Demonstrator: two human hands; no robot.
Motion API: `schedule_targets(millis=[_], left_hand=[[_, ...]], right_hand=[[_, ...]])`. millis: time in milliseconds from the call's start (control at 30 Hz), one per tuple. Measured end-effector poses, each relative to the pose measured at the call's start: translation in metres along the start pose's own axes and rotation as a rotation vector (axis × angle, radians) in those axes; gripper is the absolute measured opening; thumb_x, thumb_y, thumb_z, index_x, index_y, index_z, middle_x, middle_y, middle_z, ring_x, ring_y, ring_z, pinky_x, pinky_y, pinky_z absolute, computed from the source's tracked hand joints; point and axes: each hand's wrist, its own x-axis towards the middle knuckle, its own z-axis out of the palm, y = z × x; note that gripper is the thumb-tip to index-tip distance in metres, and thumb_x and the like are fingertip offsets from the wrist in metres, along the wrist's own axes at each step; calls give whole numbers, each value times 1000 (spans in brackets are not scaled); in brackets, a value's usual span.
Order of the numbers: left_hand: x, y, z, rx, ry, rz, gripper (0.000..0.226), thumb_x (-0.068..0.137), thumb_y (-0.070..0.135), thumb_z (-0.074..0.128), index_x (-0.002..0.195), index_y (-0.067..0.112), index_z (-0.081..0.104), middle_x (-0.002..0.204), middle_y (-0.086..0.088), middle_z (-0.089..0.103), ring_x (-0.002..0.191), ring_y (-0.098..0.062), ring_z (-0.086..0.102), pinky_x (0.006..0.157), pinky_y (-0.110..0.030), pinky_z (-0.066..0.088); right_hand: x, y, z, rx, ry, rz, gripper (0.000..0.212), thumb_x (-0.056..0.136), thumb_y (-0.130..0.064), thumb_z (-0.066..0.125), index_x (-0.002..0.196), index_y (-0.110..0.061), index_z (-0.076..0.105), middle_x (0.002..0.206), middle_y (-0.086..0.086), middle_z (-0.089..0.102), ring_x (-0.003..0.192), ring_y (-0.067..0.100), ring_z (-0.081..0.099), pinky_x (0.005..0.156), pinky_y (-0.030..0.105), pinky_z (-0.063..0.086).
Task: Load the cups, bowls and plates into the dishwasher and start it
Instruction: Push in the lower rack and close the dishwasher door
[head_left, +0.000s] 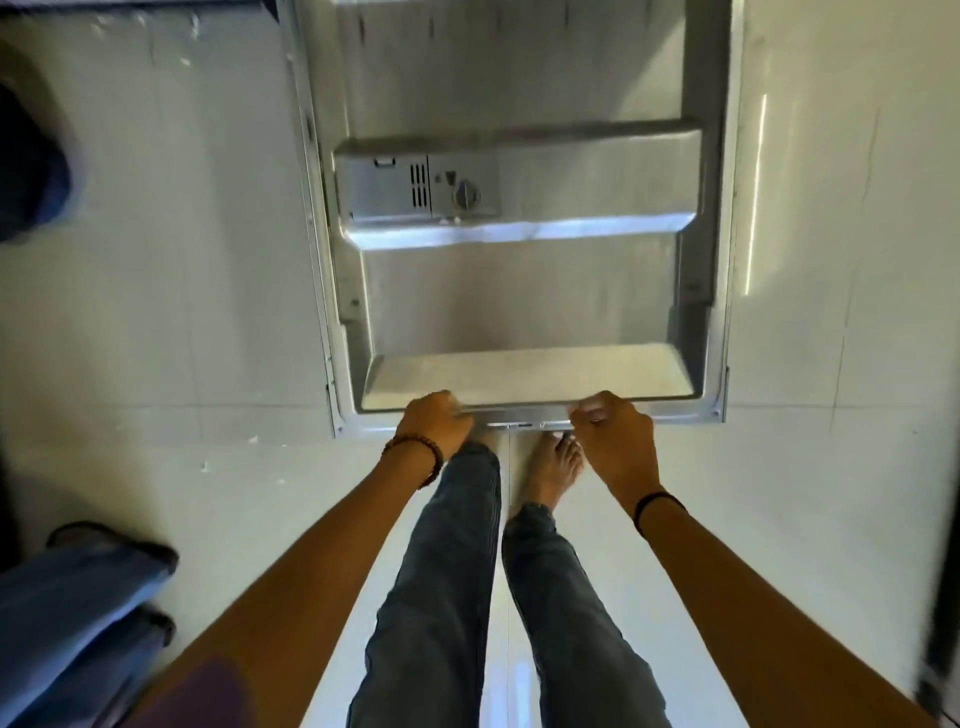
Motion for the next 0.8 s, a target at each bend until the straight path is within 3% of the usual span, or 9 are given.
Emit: schedule_targets(millis=[100,167,233,333,433,500,600,700,800], left_hand=[[2,-21,27,-284,-67,-176,20,92,27,58,81,10,61,92,-12,62,87,-25,58,79,-33,48],[8,-29,45,-604,-91,-315,36,91,38,61,108,6,61,118,-17,62,109,-29,58,97,-37,47],[14,-32,64,-956,-108,-418,72,88,50,60,141,6,38,142,-22,44,129,-34,46,109,-40,39],[29,-31,88,-1354,-9,-420,87,85,59,57,151,15,22,153,-20,28,139,-35,32,116,-44,28],[48,-33,109,-1638,128,-330,74,88,55,56,147,20,30,151,-16,33,138,-33,34,116,-43,27],[61,-36,119,-1752,217,-306,67,86,51,61,142,20,39,143,-14,42,131,-34,41,114,-45,31],[75,-45,131,-1901,291,-253,61,82,45,69,133,19,48,128,-15,55,118,-35,53,104,-48,43],[85,-50,131,-1981,321,-189,39,83,41,69,113,19,58,118,-17,60,112,-35,57,97,-53,48],[87,-53,130,-1951,292,-187,36,83,39,68,110,18,57,111,-16,58,108,-34,57,96,-54,49]], right_hand=[[-10,29,16,85,-29,158,31,96,-33,61,90,-5,73,94,11,74,86,22,68,82,18,51],[-8,47,29,188,-70,303,41,94,-46,60,75,-12,70,89,13,74,85,26,69,90,35,54],[-5,62,43,358,-103,439,49,86,-63,60,73,-16,67,88,12,74,87,27,70,92,40,55],[4,75,59,670,-152,508,49,81,-69,61,86,-20,64,103,11,71,103,27,67,100,41,50],[16,84,72,936,-187,523,68,84,-67,59,129,-17,55,134,13,59,121,27,58,110,42,42],[25,86,80,1119,-143,525,80,85,-61,63,145,-14,41,138,11,54,126,27,55,111,41,41],[43,84,86,1332,-70,486,66,78,-50,75,132,-17,56,133,10,59,120,29,59,110,43,43],[59,82,84,1461,-14,467,25,81,-31,73,102,-20,66,118,11,61,114,31,59,107,46,46],[69,84,83,1505,-20,464,21,77,-25,73,93,-18,62,106,11,57,105,32,58,102,49,49]])
